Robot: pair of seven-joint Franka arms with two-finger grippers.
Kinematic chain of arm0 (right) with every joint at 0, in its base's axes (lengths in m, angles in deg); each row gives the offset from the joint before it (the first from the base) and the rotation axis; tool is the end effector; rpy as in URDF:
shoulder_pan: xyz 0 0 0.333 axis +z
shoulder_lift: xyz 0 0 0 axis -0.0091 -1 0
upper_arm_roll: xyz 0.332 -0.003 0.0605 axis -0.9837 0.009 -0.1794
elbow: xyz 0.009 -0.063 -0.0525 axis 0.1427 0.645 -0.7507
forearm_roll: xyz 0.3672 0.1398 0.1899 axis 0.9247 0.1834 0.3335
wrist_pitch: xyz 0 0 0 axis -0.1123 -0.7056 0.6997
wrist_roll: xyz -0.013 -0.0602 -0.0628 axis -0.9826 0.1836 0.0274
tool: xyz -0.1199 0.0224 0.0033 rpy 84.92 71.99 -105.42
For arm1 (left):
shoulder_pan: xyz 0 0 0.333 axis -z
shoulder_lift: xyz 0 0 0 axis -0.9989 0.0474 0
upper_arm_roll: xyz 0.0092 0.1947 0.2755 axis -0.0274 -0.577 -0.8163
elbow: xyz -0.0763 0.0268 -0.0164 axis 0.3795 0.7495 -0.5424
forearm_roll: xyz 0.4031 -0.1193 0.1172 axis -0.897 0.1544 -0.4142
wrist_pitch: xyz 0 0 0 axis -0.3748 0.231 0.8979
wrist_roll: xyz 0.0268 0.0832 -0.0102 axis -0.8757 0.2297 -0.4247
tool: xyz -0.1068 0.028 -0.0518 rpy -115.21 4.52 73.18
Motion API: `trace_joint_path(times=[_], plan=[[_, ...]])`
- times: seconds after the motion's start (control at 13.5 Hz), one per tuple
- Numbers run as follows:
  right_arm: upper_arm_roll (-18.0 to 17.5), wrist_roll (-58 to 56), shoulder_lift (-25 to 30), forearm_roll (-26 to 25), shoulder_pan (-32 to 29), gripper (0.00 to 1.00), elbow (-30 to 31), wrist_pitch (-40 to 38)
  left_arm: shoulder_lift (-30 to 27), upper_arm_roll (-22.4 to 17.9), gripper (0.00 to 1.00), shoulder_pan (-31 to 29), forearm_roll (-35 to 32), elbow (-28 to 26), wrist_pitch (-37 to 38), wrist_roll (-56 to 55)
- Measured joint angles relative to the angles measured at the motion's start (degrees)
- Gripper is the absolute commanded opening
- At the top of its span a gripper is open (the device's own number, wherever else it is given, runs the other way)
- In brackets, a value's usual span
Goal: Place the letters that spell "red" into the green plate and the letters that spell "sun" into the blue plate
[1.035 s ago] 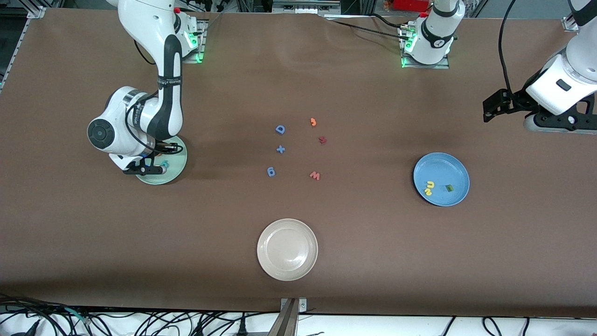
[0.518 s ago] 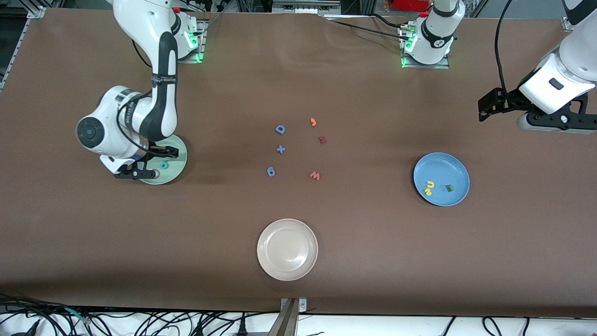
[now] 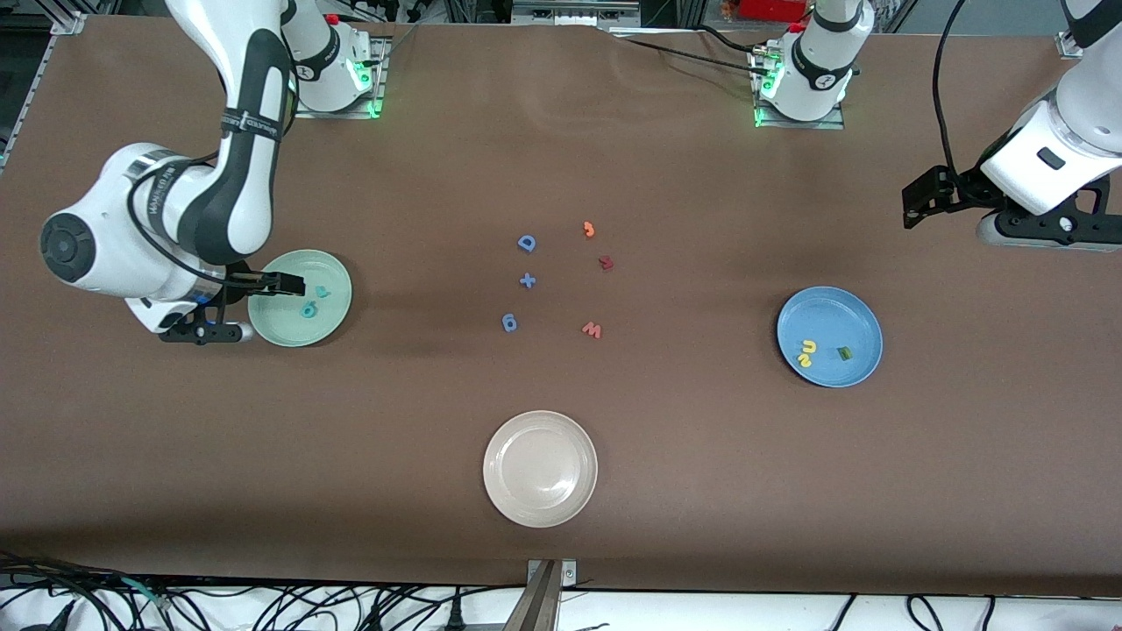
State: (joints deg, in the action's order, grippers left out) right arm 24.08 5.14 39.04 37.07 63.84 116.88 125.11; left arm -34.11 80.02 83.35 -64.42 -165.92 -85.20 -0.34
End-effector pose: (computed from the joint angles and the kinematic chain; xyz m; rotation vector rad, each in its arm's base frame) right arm 0.6401 0.0442 0.3463 -3.0199 0.0335 0.3596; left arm 0.5994 -0.0606 0.6024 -3.1112 0.0951 0.0847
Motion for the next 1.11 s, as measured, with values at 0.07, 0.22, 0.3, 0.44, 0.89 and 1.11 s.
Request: trace_joint_path(times=[0.07, 0.22, 0.3, 0.44, 0.89, 1.11], plan=[[0.0, 1.37, -0.01, -1.14, -1.36, 0.99, -3.21, -2.56, 0.0, -0.05, 1.0, -0.01, 0.0, 0.0, 0.0, 0.0], [-0.49, 3.74, 0.14, -3.48, -3.79, 0.99, -9.4, -6.87, 0.0, -0.25, 1.0, -0.05, 0.0, 0.0, 0.0, 0.0], [-1.25, 5.13, 0.46, -4.54, -4.83, 0.99, -11.77, -8.16, 0.0, -0.34, 1.0, -0.1, 0.0, 0.0, 0.0, 0.0], [-5.68, 9.27, 2.85, -8.39, -7.52, 0.99, -15.15, -9.15, 0.0, -0.38, 1.0, -0.26, 0.0, 0.0, 0.0, 0.0], [-32.59, 19.58, 14.34, -25.06, -25.25, 1.0, -19.02, -9.06, 0.0, -0.4, 1.0, -0.3, 0.0, 0.1, 0.0, 0.05], [-43.56, 20.13, 16.5, -31.27, -34.14, 1.0, -21.84, -9.02, 0.0, -0.42, 1.0, -0.31, 0.0, 0.13, 0.0, 0.06]])
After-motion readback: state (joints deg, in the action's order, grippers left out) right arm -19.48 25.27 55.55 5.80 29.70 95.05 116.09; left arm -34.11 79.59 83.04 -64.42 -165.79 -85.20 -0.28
